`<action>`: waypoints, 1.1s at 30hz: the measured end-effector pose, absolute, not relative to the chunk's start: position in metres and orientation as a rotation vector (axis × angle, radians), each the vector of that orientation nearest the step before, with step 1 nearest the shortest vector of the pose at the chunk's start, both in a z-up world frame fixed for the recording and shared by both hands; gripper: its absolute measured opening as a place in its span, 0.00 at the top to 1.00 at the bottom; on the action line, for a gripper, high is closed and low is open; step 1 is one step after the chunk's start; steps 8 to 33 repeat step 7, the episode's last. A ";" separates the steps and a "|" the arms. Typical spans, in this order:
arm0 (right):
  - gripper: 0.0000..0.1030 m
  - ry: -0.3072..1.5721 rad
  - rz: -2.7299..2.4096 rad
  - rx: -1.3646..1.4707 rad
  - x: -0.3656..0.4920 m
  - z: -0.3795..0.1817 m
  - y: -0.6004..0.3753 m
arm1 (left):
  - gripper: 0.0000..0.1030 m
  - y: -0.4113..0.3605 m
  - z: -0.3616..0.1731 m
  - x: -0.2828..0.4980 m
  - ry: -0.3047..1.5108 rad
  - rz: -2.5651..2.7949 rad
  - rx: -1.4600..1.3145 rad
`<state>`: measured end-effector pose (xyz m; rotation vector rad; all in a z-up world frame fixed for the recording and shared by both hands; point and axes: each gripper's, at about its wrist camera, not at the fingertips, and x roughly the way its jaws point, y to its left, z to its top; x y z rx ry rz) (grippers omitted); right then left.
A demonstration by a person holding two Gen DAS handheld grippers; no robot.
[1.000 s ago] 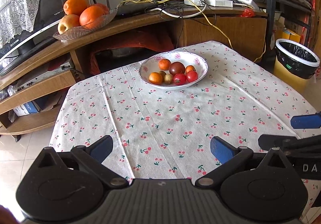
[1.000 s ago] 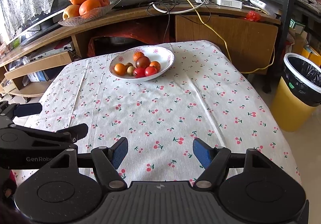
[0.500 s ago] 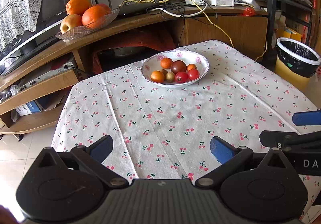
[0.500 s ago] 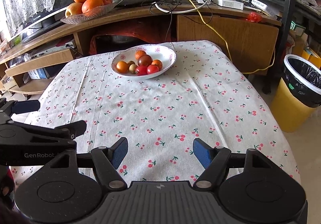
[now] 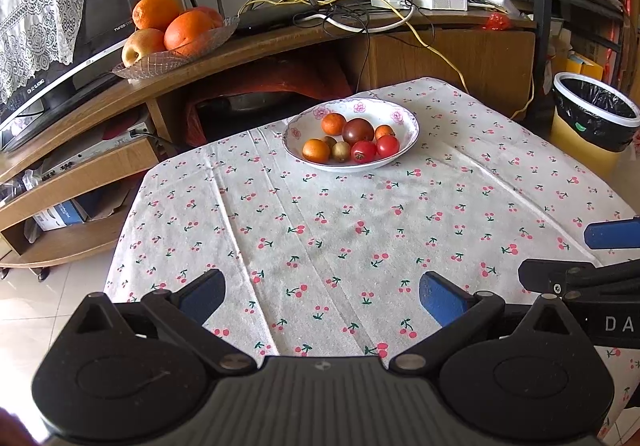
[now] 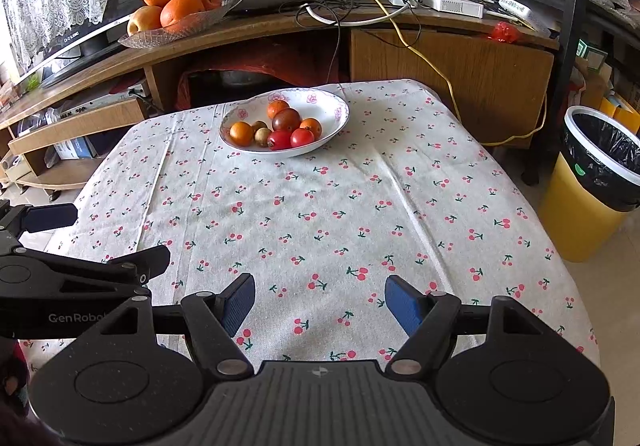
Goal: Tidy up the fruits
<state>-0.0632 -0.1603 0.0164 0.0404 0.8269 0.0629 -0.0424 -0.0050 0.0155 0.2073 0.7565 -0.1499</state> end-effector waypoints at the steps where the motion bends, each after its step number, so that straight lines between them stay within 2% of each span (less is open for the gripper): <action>1: 0.34 0.828 0.063 0.041 -0.063 0.016 -0.160 | 0.00 -0.005 0.015 -0.042 0.757 -0.150 0.207; 33: 0.34 0.832 0.062 0.043 -0.063 0.013 -0.159 | 0.00 -0.004 0.014 -0.041 0.761 -0.145 0.201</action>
